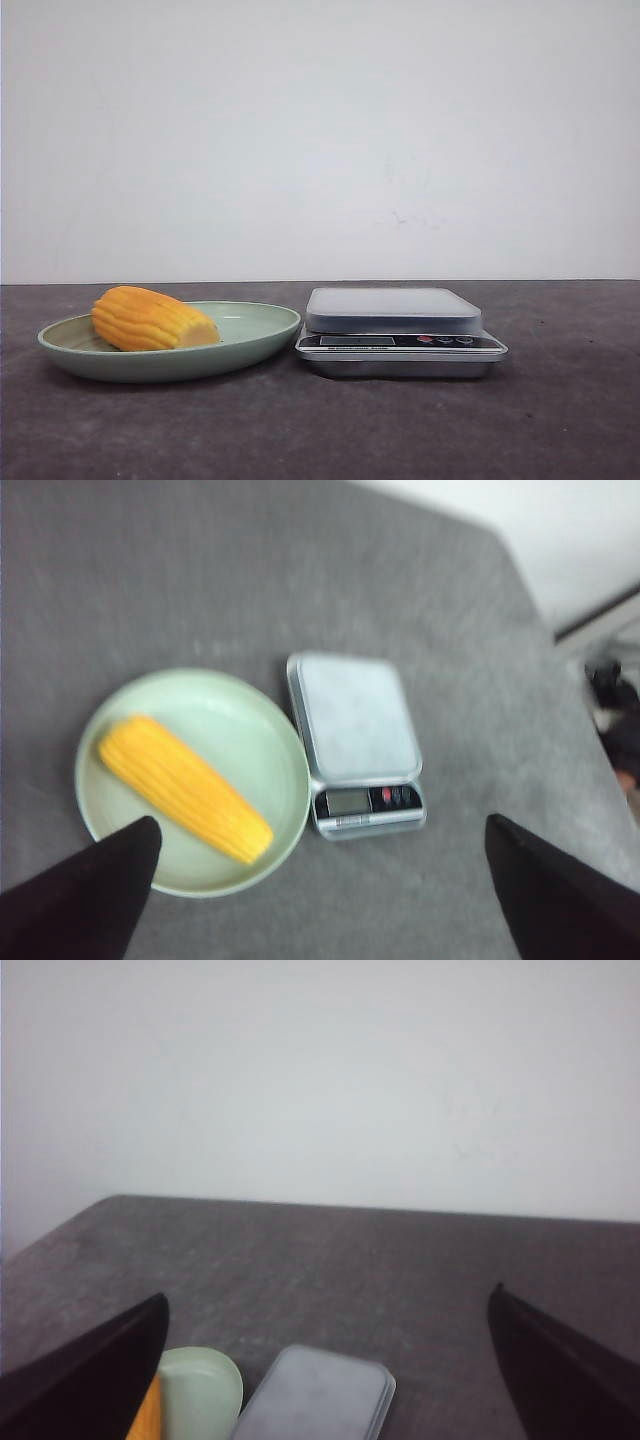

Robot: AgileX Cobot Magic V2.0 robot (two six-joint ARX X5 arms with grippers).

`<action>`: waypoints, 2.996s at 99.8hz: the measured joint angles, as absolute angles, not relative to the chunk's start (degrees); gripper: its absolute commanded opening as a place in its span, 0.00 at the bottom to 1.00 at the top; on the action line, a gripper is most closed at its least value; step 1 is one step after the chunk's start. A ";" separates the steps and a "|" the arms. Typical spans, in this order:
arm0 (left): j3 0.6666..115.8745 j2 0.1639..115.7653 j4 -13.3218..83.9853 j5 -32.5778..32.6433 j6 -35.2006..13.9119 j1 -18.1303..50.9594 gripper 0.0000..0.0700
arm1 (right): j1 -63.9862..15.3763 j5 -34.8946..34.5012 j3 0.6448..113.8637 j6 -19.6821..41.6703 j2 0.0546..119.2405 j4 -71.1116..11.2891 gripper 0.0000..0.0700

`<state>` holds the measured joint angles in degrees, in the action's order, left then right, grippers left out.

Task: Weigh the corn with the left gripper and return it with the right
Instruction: 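Lower the left gripper onto the yellow corn cob and close it, then lift the corn cob with the left gripper and carry it over the scale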

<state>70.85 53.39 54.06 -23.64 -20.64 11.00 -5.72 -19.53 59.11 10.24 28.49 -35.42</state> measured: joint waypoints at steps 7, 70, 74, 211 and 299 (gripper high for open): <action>70.85 57.98 52.88 -23.64 -21.12 12.45 0.90 | -5.72 -19.53 59.11 10.26 28.49 -35.35 0.93; 70.85 95.66 44.47 -20.97 -23.62 15.97 0.90 | -5.72 -19.49 59.11 9.21 28.49 -37.06 0.93; 70.85 97.01 43.86 -20.97 -23.75 16.36 0.89 | -5.72 -19.49 59.11 9.23 28.49 -37.26 0.93; 94.85 104.01 29.28 -22.70 -22.81 28.82 0.00 | -5.72 -19.46 59.11 9.23 28.49 -41.63 0.88; 96.47 118.93 30.68 -23.31 -30.87 33.54 0.09 | -5.72 -19.29 59.11 9.89 28.49 -45.93 0.88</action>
